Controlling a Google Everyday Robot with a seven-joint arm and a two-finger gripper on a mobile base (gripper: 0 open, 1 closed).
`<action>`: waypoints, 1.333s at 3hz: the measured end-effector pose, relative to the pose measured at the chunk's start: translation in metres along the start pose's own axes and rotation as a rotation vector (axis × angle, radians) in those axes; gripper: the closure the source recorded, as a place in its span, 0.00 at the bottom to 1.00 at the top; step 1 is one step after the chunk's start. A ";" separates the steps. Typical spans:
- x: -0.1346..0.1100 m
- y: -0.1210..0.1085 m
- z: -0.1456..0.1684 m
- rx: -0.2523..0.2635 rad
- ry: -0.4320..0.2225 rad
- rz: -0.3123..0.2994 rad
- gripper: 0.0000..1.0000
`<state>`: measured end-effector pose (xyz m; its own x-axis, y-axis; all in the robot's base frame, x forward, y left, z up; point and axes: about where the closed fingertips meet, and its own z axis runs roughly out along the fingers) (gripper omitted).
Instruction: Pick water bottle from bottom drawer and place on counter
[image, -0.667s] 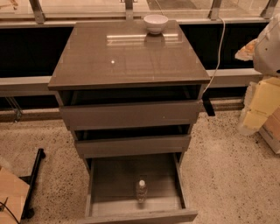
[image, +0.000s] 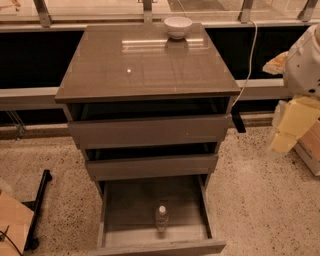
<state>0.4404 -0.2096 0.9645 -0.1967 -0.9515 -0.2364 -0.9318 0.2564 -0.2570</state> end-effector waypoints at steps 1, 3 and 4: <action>0.001 0.004 0.026 -0.003 -0.086 -0.015 0.00; 0.008 0.008 0.089 0.015 -0.241 -0.009 0.00; 0.019 0.014 0.144 -0.035 -0.288 -0.009 0.00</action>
Offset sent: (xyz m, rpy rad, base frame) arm 0.0201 0.0064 -0.0920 0.2575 -0.1023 0.0828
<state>0.4676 -0.2001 0.8215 -0.0981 -0.8652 -0.4917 -0.9441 0.2372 -0.2291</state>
